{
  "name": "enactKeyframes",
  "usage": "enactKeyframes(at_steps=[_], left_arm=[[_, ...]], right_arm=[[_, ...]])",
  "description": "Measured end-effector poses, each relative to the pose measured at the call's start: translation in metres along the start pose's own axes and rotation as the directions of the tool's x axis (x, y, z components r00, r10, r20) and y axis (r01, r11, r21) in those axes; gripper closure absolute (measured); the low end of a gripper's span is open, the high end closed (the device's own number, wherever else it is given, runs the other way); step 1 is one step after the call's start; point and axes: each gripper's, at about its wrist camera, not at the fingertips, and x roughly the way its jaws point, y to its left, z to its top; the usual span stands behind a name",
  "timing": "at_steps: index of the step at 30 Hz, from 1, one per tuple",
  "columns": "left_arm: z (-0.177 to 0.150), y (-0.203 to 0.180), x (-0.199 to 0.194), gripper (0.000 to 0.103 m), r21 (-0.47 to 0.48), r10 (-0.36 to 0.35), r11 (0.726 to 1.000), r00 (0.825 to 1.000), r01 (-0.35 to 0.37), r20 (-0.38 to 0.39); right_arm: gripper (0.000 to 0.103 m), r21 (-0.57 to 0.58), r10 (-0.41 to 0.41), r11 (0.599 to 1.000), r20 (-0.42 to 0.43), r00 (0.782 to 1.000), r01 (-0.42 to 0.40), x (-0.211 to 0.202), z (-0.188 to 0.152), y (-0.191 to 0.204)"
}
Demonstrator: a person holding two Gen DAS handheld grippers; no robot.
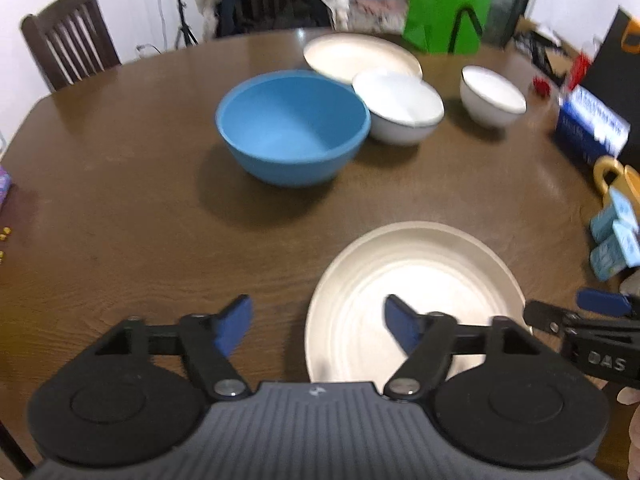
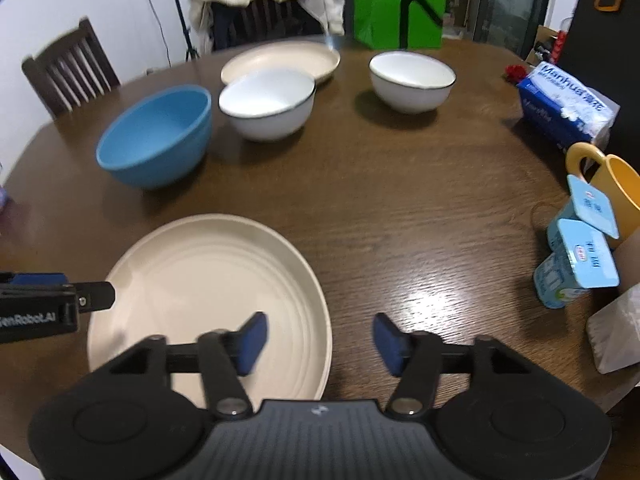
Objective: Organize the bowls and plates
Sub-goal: 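Open both grippers to release the stacked cream plate, then raise both open grippers away from the stacked plates toward the bowls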
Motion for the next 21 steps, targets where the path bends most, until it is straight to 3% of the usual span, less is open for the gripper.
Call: enactKeyframes(at_steps=[2,3,5,7,21], left_arm=[[0.001,0.006,-0.013,0.012,-0.019,-0.005,1.000,0.999,0.006,0.050],[0.000,0.009,-0.021,0.003,-0.032,-0.005,0.999,0.997,0.008,0.080],[0.001,0.014,-0.035,0.000,-0.051,-0.008,0.999,0.990,0.015,0.143],[0.001,0.017,-0.047,0.000,-0.058,-0.012,0.998,0.985,0.022,0.172],[0.000,0.013,-0.100,0.000,-0.062,-0.032,0.997,0.963,0.051,0.268]], right_arm=[[0.023,0.022,0.013,1.000,0.021,1.000,-0.014,-0.010,0.001,-0.007],[0.017,0.029,0.017,0.999,0.029,0.999,-0.018,-0.015,0.002,-0.009],[0.013,0.049,0.036,0.998,0.050,0.998,-0.038,-0.025,0.003,-0.014],[0.000,0.064,0.054,0.996,0.062,0.997,-0.058,-0.033,0.005,-0.017],[0.000,0.031,0.055,0.998,0.131,0.990,-0.059,-0.084,0.011,-0.016]])
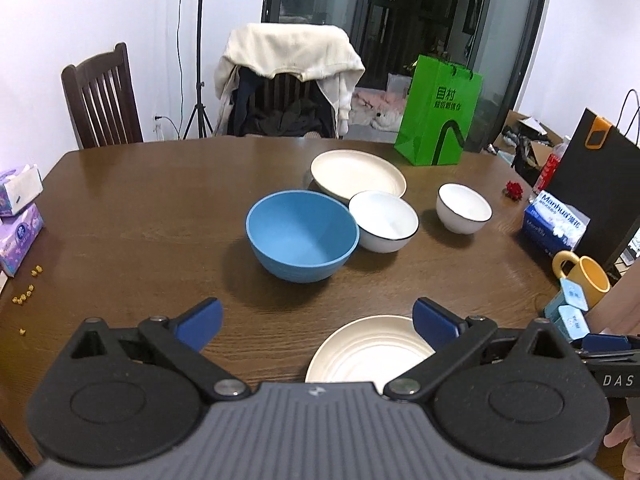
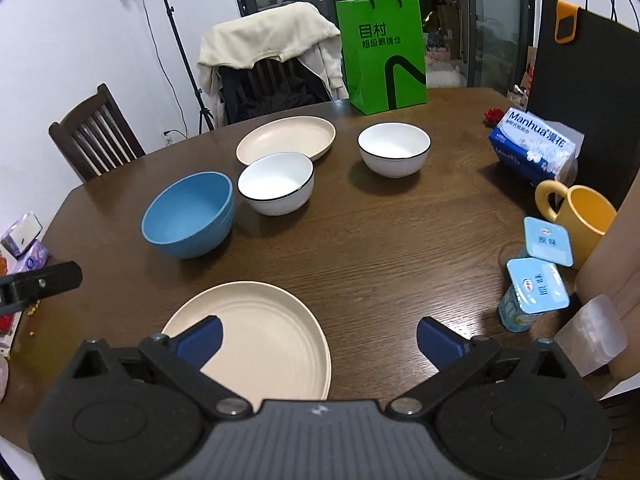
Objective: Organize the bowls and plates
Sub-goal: 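Raise both open grippers away from the stacked plates toward the bowls, then move both open grippers past the bowls toward the cream plate beside the green bag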
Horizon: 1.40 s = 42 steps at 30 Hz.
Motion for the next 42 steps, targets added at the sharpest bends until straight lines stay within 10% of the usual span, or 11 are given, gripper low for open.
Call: enactKeyframes(at_steps=[20,42], left_arm=[[0.020,-0.017,-0.064,0.000,-0.085,-0.005,0.996,0.998,0.011,0.063],[0.137,-0.026,0.012,0.000,-0.023,-0.083,0.996,0.996,0.083,0.034]], right_arm=[[0.000,-0.050,0.043,0.998,0.026,0.999,-0.042,-0.065,0.022,-0.007],[0.000,-0.058,0.006,0.998,0.054,0.999,-0.002,-0.019,0.117,-0.019]])
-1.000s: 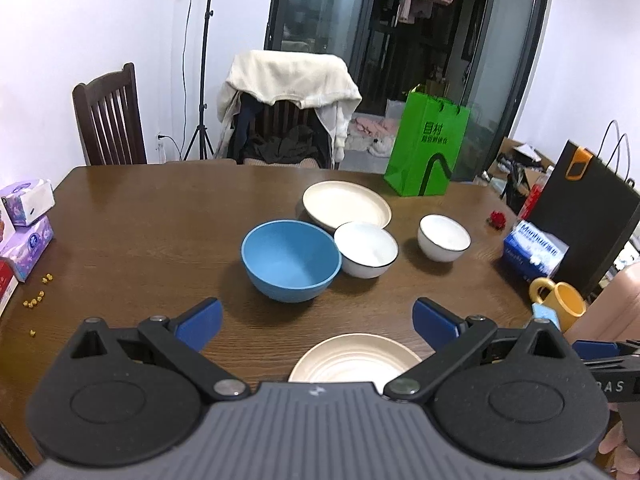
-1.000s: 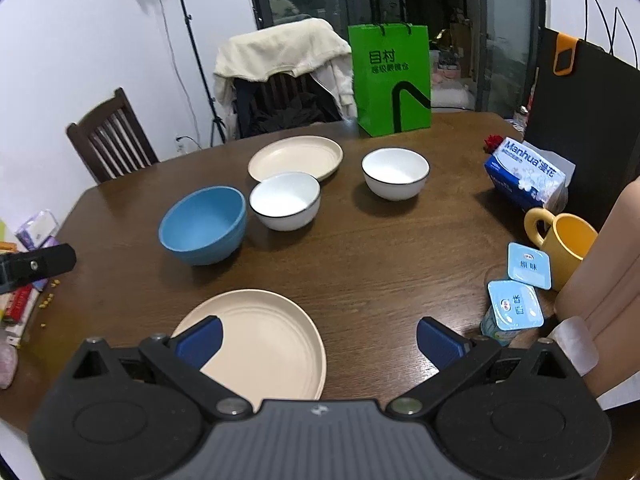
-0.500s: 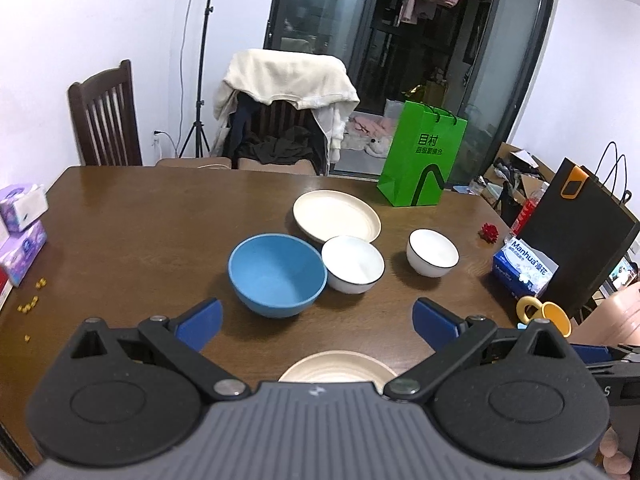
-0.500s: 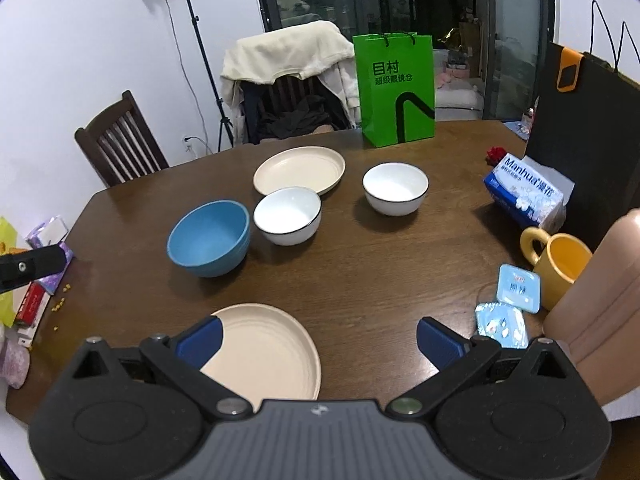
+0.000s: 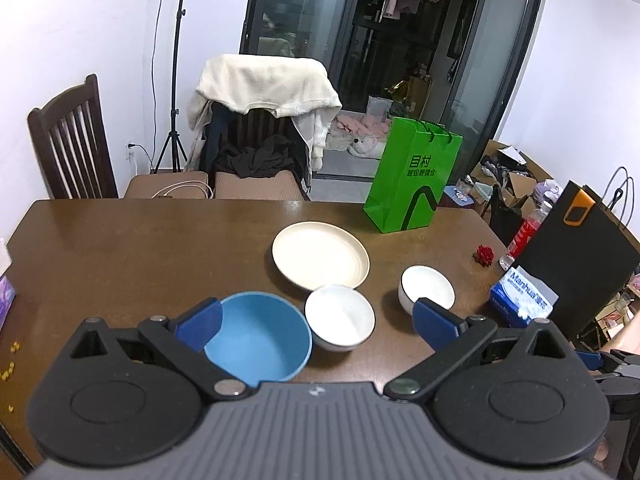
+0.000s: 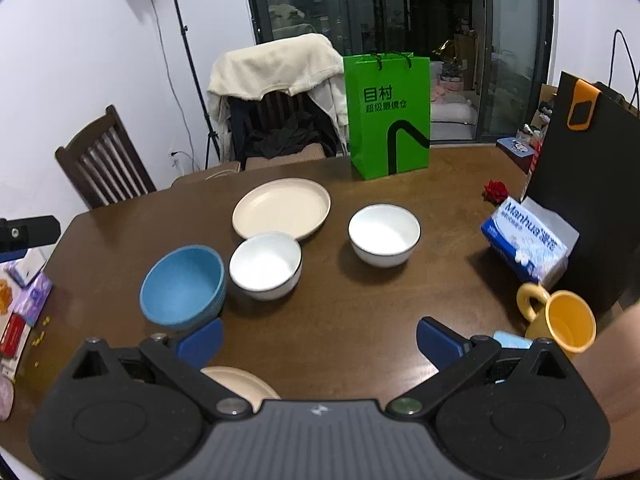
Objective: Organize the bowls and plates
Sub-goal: 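Move both open grippers past the bowls toward the cream plate beside the green bag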
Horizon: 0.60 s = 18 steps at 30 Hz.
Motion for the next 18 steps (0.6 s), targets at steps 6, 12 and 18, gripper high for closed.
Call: enactKeyframes(at_steps=[6,12,18], left_arm=[[0.029,0.000,0.025,0.000,0.011,0.001,1.000,1.000,-0.001,-0.012],[0.057,-0.003,0.044,0.000,0.041,0.009,0.999,1.000,-0.009,-0.013],[0.084,-0.007,0.071,0.000,0.073,0.019,0.997,1.000,-0.019,-0.009]], right_arm=[[0.000,0.003,-0.006,1.000,-0.008,1.000,0.006,0.021,0.029,-0.006],[0.000,0.004,0.004,1.000,-0.010,1.000,-0.004,0.038,0.058,-0.011],[0.000,-0.023,-0.010,1.000,-0.018,1.000,0.009,0.062,0.088,-0.012]])
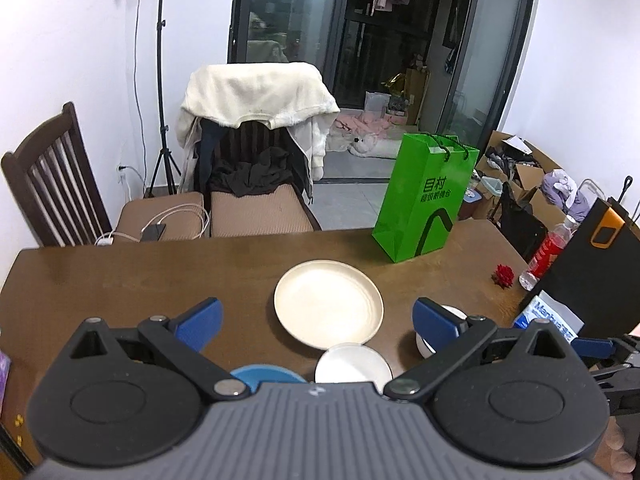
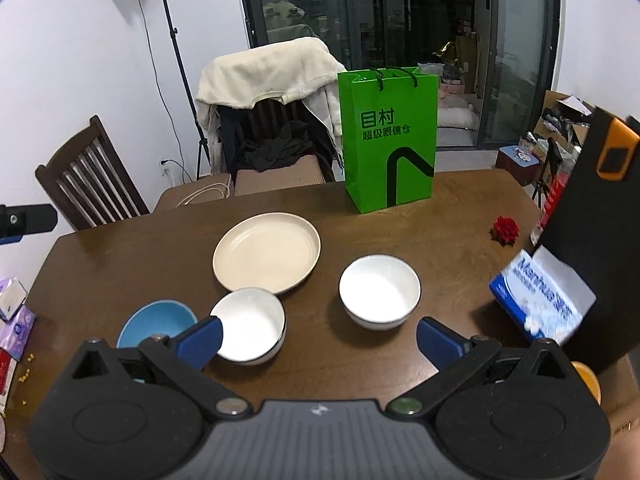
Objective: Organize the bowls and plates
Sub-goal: 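Move both open grippers past the bowls toward the cream plate beside the green bag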
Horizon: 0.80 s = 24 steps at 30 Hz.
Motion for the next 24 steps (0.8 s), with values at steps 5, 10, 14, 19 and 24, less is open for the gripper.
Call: enactKeyframes(at_steps=[5,10,14,19,24], left_arm=[[0.016,-0.002,0.028,0.000,0.016,0.006,1.000,1.000,-0.006,-0.020],[0.029,-0.008,0.058,0.000,0.037,0.003,0.999,0.999,-0.001,-0.044],[0.039,-0.009,0.086,0.000,0.036,-0.009,0.999,0.997,0.011,-0.072],[0.051,-0.006,0.122,0.000,0.029,-0.004,1.000,0.995,0.007,-0.098],[0.067,0.007,0.160,0.000,-0.005,0.001,1.000,0.993,-0.002,-0.121]], right_arm=[[0.000,-0.018,-0.013,1.000,-0.005,1.000,0.012,0.020,0.027,-0.002],[0.000,-0.033,-0.025,0.999,-0.018,1.000,0.024,0.044,0.053,-0.004],[0.000,-0.037,-0.032,0.999,-0.036,0.999,0.030,0.066,0.072,-0.006],[0.000,-0.034,-0.029,0.999,-0.070,0.997,0.027,0.099,0.094,-0.008],[0.000,-0.050,-0.033,0.998,-0.104,0.994,0.028,0.136,0.113,-0.004]])
